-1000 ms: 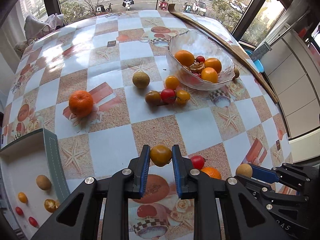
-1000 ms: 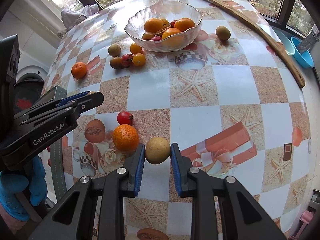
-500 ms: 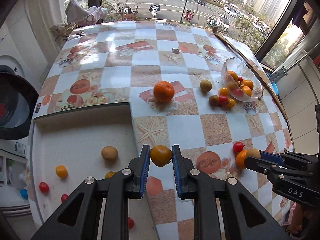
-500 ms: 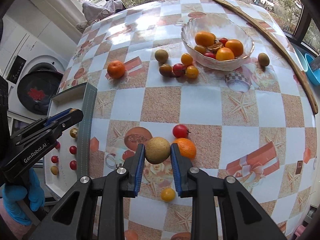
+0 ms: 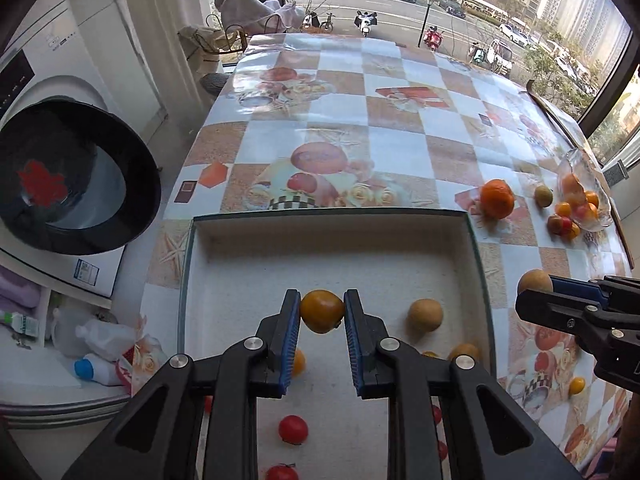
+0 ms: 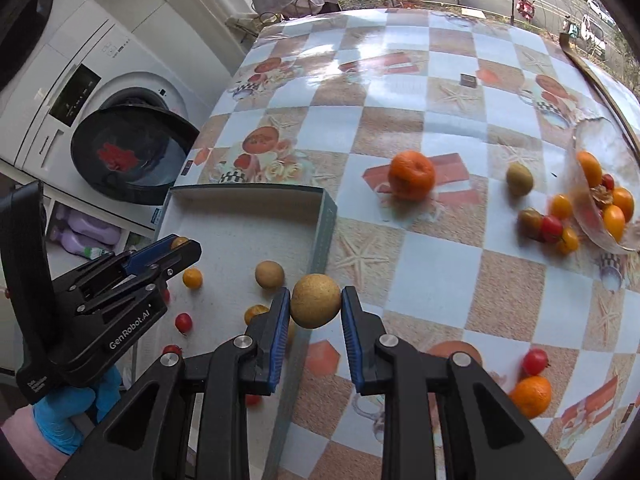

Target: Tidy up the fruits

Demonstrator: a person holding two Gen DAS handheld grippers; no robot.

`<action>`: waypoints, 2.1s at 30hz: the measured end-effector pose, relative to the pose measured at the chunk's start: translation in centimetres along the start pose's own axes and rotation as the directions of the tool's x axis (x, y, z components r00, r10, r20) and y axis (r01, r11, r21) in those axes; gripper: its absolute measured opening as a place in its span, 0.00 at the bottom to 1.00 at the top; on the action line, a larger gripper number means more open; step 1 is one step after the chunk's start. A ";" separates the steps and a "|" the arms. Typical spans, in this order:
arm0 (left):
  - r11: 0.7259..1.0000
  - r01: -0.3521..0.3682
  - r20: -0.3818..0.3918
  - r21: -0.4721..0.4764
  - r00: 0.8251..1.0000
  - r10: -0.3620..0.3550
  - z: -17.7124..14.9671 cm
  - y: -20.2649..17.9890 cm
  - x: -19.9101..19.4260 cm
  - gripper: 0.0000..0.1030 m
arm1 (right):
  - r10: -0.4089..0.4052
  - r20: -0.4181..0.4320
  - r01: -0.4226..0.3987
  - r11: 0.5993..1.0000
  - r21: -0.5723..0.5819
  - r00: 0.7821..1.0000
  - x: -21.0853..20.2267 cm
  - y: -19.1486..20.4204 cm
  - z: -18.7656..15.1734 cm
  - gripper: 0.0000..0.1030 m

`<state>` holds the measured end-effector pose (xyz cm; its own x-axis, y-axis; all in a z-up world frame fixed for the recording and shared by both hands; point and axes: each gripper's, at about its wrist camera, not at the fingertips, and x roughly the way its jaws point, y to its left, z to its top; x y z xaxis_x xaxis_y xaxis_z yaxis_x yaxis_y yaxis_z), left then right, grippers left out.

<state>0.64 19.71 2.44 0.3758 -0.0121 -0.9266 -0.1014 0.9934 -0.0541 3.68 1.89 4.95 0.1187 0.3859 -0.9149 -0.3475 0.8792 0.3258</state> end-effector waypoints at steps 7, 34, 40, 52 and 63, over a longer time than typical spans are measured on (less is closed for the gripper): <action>0.999 -0.034 -0.045 0.010 0.998 0.034 0.9 1.6 3.0 0.23 | 0.000 -0.044 -0.001 1.000 -0.021 0.999 4.8 3.0 3.2 0.27; 0.997 -0.077 -0.041 0.034 0.996 0.078 0.0 2.0 1.4 0.84 | -0.022 -0.079 0.019 0.999 -0.045 0.997 6.6 4.5 4.3 0.79; 0.996 -0.088 -0.092 0.025 0.992 0.090 -2.2 0.9 -0.6 1.00 | -0.061 -0.103 0.060 0.998 -0.013 0.993 3.8 5.0 2.4 0.87; 0.998 -0.062 -0.219 0.031 0.973 0.067 -7.9 -0.9 -5.0 1.00 | -0.214 -0.135 0.208 0.976 -0.058 0.967 -0.8 5.5 -2.4 1.00; 0.996 -0.060 -0.237 0.072 0.968 0.076 -9.6 -0.9 -8.6 1.00 | -0.237 -0.198 0.223 0.971 -0.090 0.951 -3.1 8.2 -5.9 1.00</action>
<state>-11.35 17.80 6.84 0.1377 0.0363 -0.9898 -0.0568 0.9980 0.0287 -5.00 6.23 9.05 0.0109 0.1037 -0.9946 -0.3946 0.9143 0.0910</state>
